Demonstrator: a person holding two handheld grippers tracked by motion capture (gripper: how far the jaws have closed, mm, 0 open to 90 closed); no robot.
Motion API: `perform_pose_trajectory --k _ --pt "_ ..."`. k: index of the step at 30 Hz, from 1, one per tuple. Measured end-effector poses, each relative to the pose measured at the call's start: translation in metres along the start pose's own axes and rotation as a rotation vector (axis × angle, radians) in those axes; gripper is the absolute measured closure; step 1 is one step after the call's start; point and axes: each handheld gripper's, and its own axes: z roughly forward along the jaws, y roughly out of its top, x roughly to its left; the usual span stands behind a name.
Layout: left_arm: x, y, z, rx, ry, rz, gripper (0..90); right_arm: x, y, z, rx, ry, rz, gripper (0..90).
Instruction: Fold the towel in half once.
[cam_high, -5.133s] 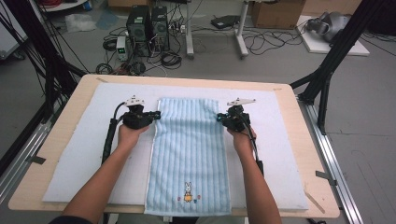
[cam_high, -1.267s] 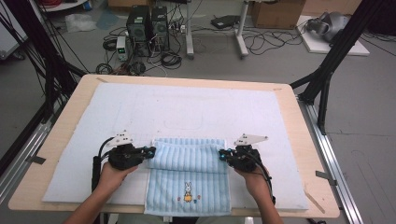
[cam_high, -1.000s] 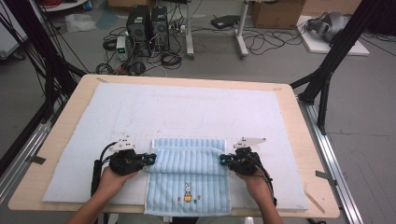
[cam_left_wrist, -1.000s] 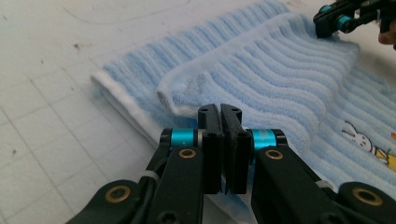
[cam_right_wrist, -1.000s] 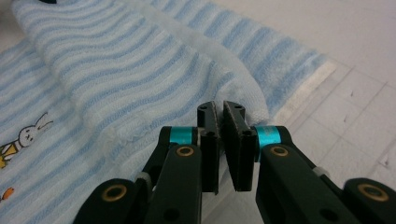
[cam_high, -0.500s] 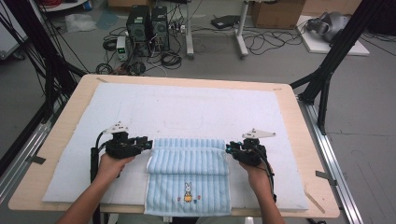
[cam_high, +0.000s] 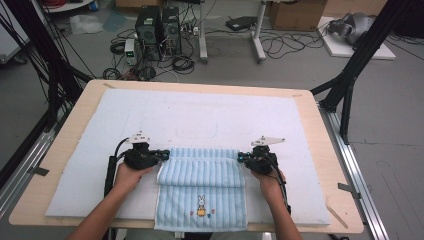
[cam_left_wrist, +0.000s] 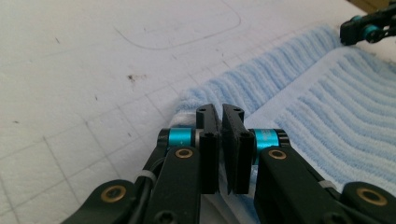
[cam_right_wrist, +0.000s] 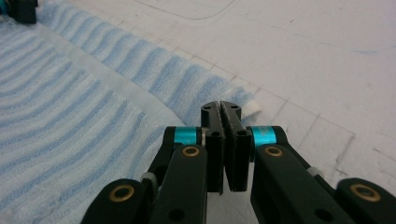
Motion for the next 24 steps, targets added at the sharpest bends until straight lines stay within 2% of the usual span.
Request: perform_pose_trajectory --k 3,6,8,11,12,15,16,19,21,23,24 --pt "0.002 0.002 -0.001 -0.026 -0.004 -0.019 85.1 0.0 0.001 -0.001 -0.027 -0.006 0.007 88.6" --pt "0.005 0.004 0.0 -0.053 0.012 -0.045 85.1 -0.002 0.005 -0.002 -0.048 -0.021 0.017 88.6" --pt "0.008 0.004 0.003 -0.046 0.028 -0.054 85.1 -0.004 0.007 -0.001 -0.059 -0.037 0.02 88.6" --pt "0.009 0.003 0.008 -0.023 0.048 -0.059 84.6 -0.006 0.008 0.005 -0.048 -0.055 0.032 88.6" --pt "0.01 0.003 0.008 -0.022 0.06 -0.07 82.0 -0.007 0.008 0.008 -0.041 -0.064 0.028 88.6" --pt "0.011 0.003 0.006 -0.01 0.105 -0.071 61.4 -0.008 0.007 0.013 -0.022 -0.085 0.023 88.3" --pt "0.012 0.002 0.005 0.004 0.102 -0.061 60.6 -0.007 0.007 0.013 -0.021 -0.089 0.014 86.6" --pt "0.012 0.002 0.006 0.024 0.088 -0.066 52.8 -0.005 0.008 0.011 -0.04 -0.101 0.026 70.1" --pt "0.011 0.003 0.009 0.043 0.075 -0.05 52.4 -0.006 0.009 0.014 -0.022 -0.097 0.043 60.1" --pt "0.008 0.004 0.012 0.051 0.074 -0.029 53.2 -0.004 0.008 0.02 0.014 -0.117 0.022 58.3" --pt "0.006 0.004 0.012 0.055 0.086 -0.013 54.4 -0.004 0.008 0.021 0.016 -0.12 0.025 58.4"
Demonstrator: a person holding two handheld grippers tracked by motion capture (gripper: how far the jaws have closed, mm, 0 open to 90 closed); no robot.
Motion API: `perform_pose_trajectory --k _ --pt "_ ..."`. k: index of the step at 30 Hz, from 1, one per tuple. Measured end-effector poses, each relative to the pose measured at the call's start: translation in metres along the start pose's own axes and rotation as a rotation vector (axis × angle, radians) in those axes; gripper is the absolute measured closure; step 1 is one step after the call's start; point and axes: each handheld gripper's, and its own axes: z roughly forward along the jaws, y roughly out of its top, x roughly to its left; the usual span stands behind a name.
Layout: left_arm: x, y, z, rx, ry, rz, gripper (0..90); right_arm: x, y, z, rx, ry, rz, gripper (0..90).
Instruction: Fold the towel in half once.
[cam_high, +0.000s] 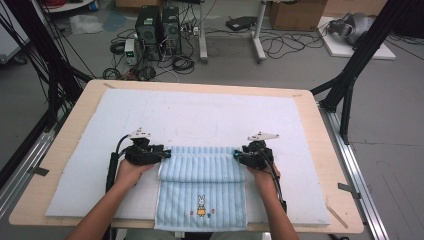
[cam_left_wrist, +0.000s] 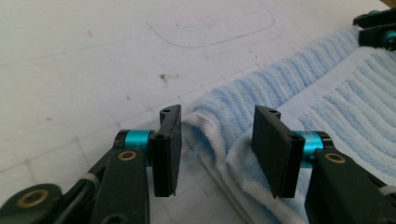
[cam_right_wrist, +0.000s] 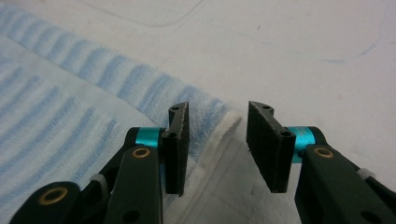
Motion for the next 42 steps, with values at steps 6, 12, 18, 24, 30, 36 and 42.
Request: perform_pose_trajectory --k 6,12,18,24,30,36,42 --pt "-0.006 0.002 0.004 0.021 -0.024 0.03 82.1 0.004 0.001 0.001 0.013 0.065 -0.034 84.8" --pt "0.002 0.009 0.009 -0.014 -0.024 -0.034 83.0 -0.006 0.005 0.0 -0.025 0.084 0.002 85.9" --pt "0.011 0.016 0.012 -0.041 -0.018 -0.061 82.9 -0.011 0.019 0.003 -0.067 0.055 -0.021 85.8" --pt "0.02 0.041 0.017 -0.087 -0.004 -0.027 82.9 -0.014 0.032 0.007 -0.111 0.013 -0.017 85.8" --pt "0.033 0.059 0.028 -0.101 0.008 -0.024 82.3 -0.024 0.051 0.017 -0.134 -0.015 -0.016 85.7" --pt "0.042 0.07 0.036 -0.119 0.011 -0.006 82.1 -0.032 0.065 0.03 -0.116 -0.048 -0.02 85.7" --pt "0.045 0.069 0.045 -0.116 0.021 0.013 82.1 -0.035 0.067 0.042 -0.088 -0.086 -0.034 85.6"
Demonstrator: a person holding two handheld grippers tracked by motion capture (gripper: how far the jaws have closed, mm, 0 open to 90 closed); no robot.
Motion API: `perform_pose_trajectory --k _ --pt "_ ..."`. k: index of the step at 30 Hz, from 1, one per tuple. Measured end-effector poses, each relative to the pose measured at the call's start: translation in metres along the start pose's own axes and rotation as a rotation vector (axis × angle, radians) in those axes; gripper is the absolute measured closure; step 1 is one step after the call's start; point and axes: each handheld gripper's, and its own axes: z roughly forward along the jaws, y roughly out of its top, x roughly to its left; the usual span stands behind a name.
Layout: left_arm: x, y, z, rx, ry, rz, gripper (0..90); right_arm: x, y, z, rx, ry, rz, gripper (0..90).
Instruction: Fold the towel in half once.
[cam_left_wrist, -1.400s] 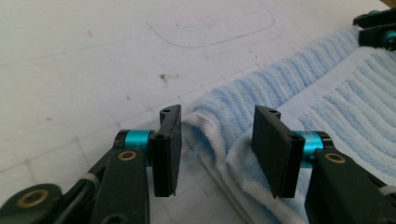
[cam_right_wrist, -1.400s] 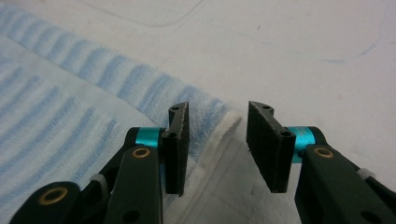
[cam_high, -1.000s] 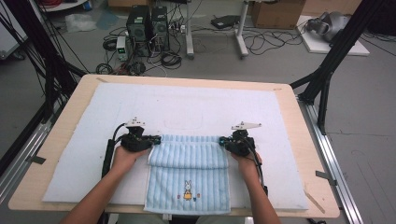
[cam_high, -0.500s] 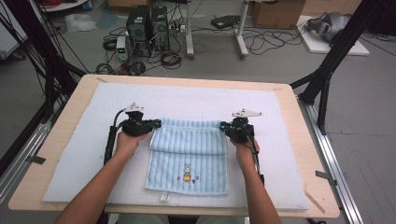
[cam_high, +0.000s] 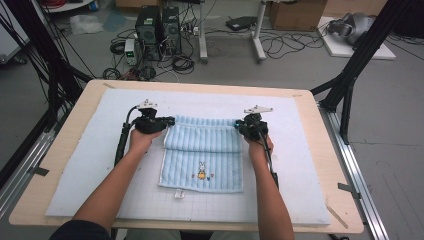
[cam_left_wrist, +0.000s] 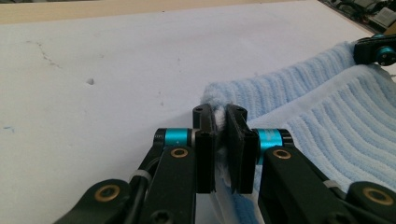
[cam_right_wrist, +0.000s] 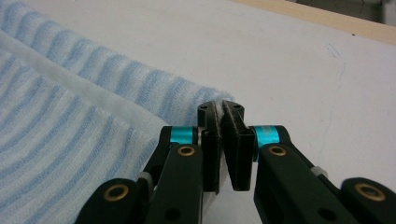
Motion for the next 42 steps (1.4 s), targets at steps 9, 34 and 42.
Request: perform_pose_trajectory --k 9,34,42 --pt "0.007 0.0 -0.007 0.001 0.044 -0.031 59.4 -0.004 -0.001 0.001 -0.002 -0.011 0.03 59.3" --pt "-0.005 -0.016 -0.003 0.103 -0.004 0.079 83.4 -0.002 -0.007 0.002 0.121 0.145 0.0 89.2" --pt "-0.009 -0.012 -0.017 0.031 -0.033 0.083 83.8 -0.002 -0.006 -0.009 0.072 0.153 -0.008 88.6"
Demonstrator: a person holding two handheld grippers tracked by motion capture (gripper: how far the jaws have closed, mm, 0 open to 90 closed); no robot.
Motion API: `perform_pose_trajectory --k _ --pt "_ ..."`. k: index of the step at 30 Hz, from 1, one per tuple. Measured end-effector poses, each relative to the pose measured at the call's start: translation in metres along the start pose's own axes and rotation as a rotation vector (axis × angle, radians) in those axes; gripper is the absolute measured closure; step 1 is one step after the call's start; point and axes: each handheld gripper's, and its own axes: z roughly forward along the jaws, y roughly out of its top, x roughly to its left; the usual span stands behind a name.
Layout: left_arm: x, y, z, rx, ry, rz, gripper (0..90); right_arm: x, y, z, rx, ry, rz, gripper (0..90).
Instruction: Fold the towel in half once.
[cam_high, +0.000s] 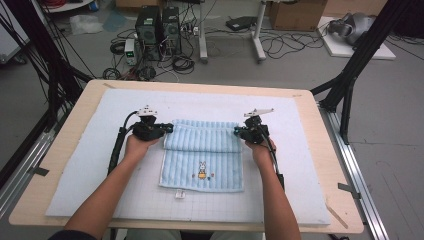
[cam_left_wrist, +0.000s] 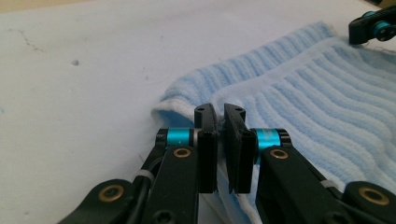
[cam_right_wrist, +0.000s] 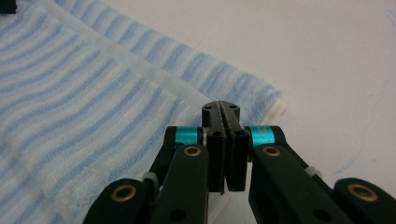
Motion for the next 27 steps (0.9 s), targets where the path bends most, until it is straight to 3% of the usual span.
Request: perform_pose_trajectory --k 3,5,7,9,10,16,21,26,27 --pt "-0.001 0.0 -0.002 -0.009 0.002 0.0 83.8 0.0 0.0 0.003 -0.012 -0.015 0.021 61.9" --pt "-0.001 0.0 -0.003 -0.013 0.002 -0.002 83.8 0.001 -0.001 0.009 0.018 -0.025 0.02 58.6" --pt "-0.002 0.0 -0.004 -0.021 0.0 -0.002 83.8 0.002 -0.002 0.014 0.042 -0.033 0.019 62.9" --pt "-0.002 -0.001 -0.006 -0.026 -0.002 -0.005 83.8 0.002 -0.001 0.012 0.042 -0.026 0.001 79.2" --pt "-0.002 -0.001 -0.007 -0.03 -0.005 -0.004 83.8 0.003 -0.001 0.011 0.05 -0.034 -0.011 82.1" --pt "-0.005 -0.002 -0.017 -0.061 -0.031 -0.02 83.8 0.008 0.0 0.001 0.034 -0.037 -0.043 82.7" --pt "-0.014 -0.003 -0.032 -0.09 -0.063 -0.008 83.7 0.016 -0.003 -0.015 0.001 -0.022 -0.064 82.6" --pt "-0.029 -0.017 -0.05 -0.116 -0.095 0.006 83.7 0.029 -0.013 -0.037 -0.057 0.007 -0.08 82.7" --pt "-0.032 -0.02 -0.053 -0.115 -0.101 0.003 83.7 0.032 -0.015 -0.041 -0.05 0.016 -0.081 82.8"
